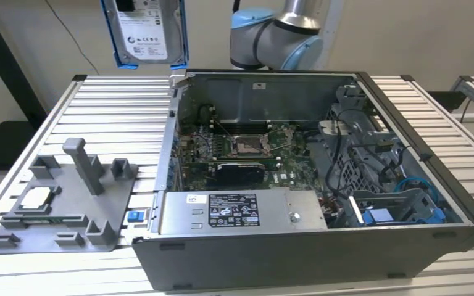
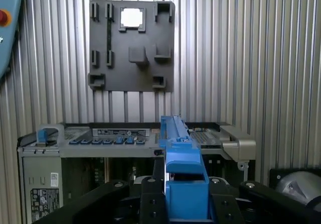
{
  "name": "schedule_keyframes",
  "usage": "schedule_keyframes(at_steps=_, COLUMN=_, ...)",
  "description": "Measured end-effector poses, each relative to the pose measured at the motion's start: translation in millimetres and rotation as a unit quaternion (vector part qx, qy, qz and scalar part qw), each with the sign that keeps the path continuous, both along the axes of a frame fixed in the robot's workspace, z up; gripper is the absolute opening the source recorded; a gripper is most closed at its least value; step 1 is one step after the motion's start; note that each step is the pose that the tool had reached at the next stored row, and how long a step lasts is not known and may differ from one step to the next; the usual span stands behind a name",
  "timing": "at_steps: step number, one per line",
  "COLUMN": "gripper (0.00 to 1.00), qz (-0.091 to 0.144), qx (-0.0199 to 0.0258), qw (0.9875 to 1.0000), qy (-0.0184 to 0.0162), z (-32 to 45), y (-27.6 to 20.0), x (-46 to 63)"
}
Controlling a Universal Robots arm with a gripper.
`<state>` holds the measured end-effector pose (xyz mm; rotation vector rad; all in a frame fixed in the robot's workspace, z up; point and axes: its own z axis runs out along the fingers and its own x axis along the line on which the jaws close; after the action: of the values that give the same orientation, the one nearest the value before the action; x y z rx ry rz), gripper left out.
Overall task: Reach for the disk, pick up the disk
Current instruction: 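Pick up the disk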
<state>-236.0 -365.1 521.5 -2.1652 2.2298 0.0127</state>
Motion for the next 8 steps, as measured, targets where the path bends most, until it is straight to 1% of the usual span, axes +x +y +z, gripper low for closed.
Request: schedule_keyframes(at_steps=8, gripper=0.00, qz=0.000, qx=0.0000, qw=1.0000, qy=0.0000, z=-0.1, y=0.0, x=35.9)
